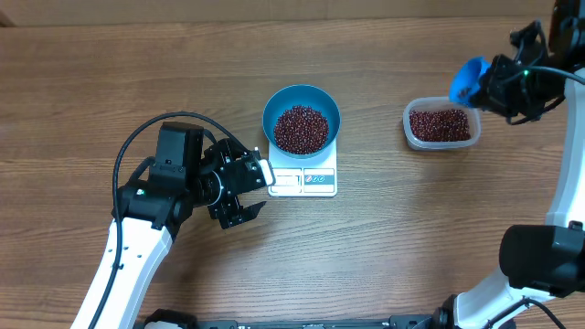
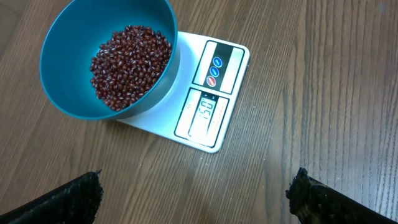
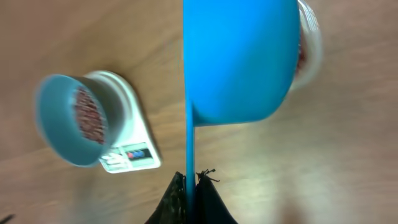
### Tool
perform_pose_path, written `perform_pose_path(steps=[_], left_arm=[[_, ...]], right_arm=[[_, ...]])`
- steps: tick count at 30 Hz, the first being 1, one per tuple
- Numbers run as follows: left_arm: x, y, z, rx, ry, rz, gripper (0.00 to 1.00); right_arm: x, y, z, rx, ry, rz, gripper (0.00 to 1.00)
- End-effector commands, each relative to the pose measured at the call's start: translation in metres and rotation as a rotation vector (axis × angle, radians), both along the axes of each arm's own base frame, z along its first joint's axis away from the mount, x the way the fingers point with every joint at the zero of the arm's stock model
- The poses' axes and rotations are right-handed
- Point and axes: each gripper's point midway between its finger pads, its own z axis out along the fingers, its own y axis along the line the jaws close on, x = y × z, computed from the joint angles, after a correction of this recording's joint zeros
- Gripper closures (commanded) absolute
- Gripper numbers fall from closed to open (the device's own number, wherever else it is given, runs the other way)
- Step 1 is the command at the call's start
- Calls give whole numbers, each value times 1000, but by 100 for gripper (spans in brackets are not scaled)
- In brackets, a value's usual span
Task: Scoop item into bowl and weigh 150g on scale
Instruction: 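Carry the empty scoop with the right gripper to the bean tub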
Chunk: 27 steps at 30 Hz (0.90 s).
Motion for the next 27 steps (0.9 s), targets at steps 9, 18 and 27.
perform_pose_path(steps=[9,18,27], left_arm=[[-2,-3,-3,-8,18,-4,0],[-2,-3,-3,-8,18,-4,1],[-2,-3,-3,-8,18,-4,1]], right_arm=[[-5,-17,6,-190,3,-1,96],[-3,5,5,-322,16,41,96],[-2,18,6,-358,12,64,96]])
